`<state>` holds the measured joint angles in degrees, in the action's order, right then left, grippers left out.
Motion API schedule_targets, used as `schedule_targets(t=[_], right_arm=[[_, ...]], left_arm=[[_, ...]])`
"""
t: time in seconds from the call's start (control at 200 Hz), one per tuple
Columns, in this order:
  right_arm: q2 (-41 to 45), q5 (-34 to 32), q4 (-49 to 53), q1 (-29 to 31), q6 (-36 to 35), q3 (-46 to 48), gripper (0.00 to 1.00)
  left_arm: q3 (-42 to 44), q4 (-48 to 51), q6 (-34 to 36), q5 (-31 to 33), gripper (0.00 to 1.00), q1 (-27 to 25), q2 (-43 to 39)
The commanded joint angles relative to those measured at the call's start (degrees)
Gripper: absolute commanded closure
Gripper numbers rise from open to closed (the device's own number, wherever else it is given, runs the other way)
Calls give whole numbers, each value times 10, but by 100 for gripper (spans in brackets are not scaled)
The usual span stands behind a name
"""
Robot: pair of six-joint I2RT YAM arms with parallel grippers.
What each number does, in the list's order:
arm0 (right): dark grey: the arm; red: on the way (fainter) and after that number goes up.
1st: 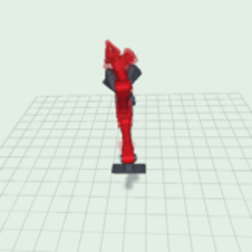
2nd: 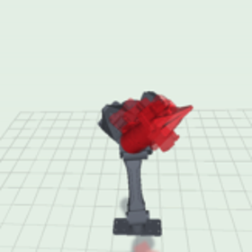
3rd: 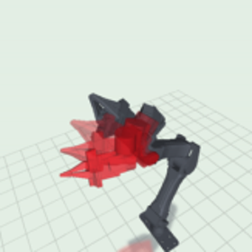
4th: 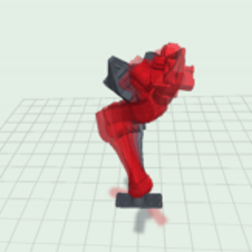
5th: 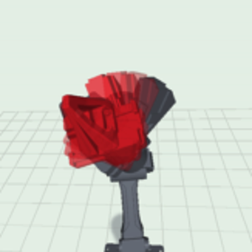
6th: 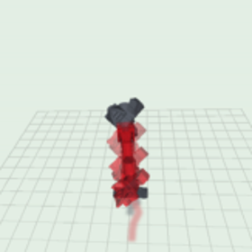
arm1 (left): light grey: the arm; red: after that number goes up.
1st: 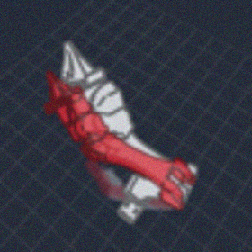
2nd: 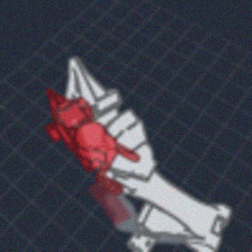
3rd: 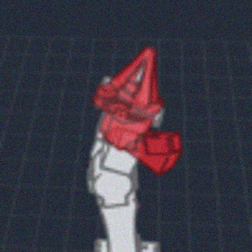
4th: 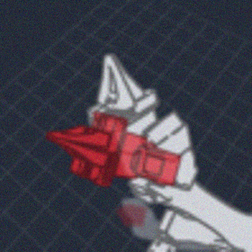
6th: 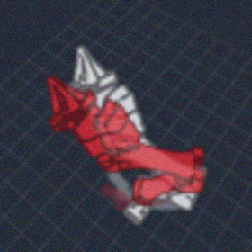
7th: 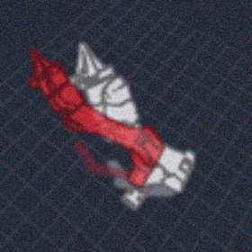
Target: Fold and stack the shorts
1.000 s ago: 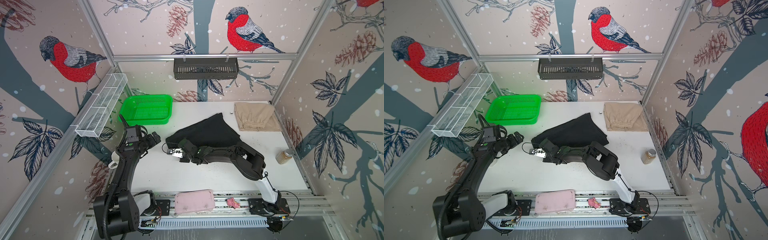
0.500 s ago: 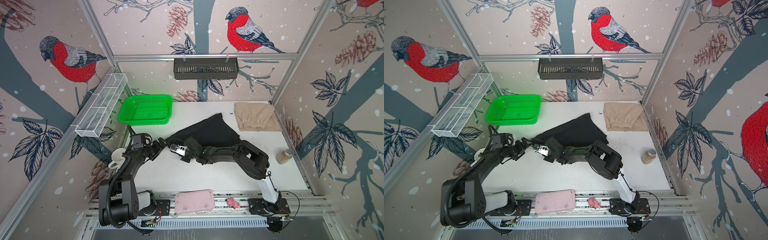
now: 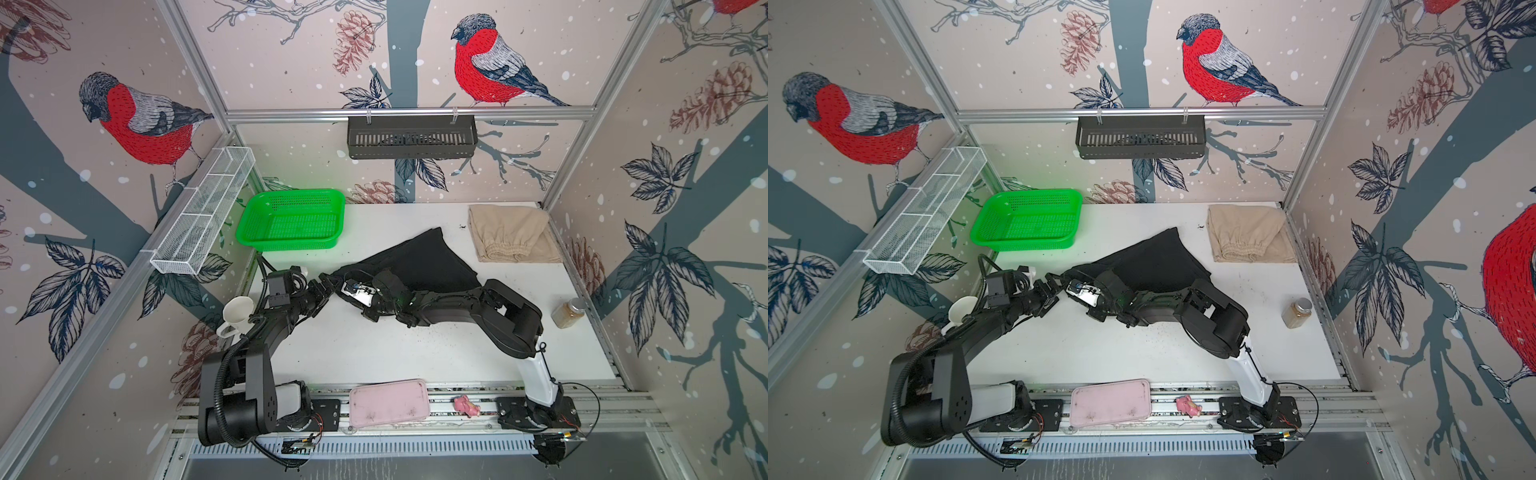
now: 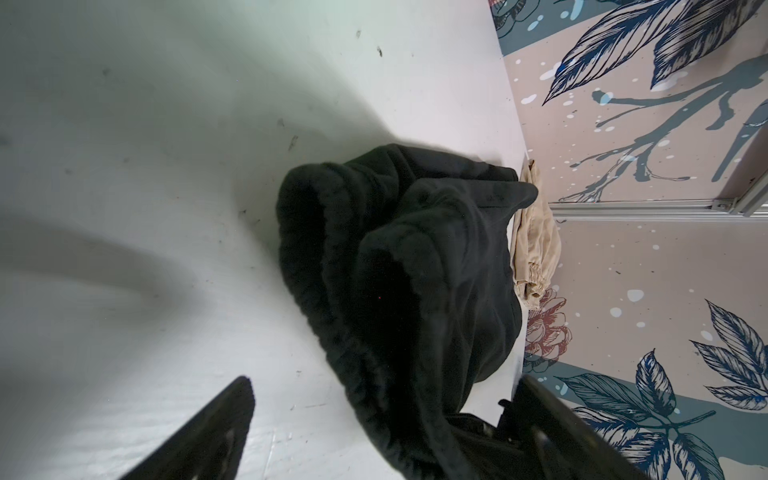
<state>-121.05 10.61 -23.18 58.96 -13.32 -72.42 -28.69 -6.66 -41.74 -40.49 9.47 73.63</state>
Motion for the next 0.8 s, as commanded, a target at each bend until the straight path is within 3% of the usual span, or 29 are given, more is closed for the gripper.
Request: schedule_targets(t=[0.0, 0.505, 0.56, 0.6, 0.645, 0.685, 0.715, 0.795], right_arm=[[0, 2, -36, 4, 1, -2, 99], [1, -47, -43, 36, -41, -1, 99], [3, -48, -30, 39, -45, -3, 97], [4, -49, -25, 41, -45, -5, 89], [7, -46, -21, 42, -42, -6, 70], [9, -41, -15, 42, -34, -10, 46], [13, -32, -9, 41, -25, -14, 36], [34, 9, 6, 29, 9, -18, 24]], left_arm=[[-4, -48, -14, -15, 3, -2, 6], [-56, -45, -3, 8, 5, -52, 99], [-61, -28, 10, 12, 18, -52, 100], [-62, -13, 20, 20, 42, -53, 96], [-62, 1, 26, 33, 75, -53, 88], [-62, 11, 30, 37, 91, -54, 80], [-66, 22, 36, 35, 100, -53, 75], [-93, 78, 58, 33, 100, -53, 71]])
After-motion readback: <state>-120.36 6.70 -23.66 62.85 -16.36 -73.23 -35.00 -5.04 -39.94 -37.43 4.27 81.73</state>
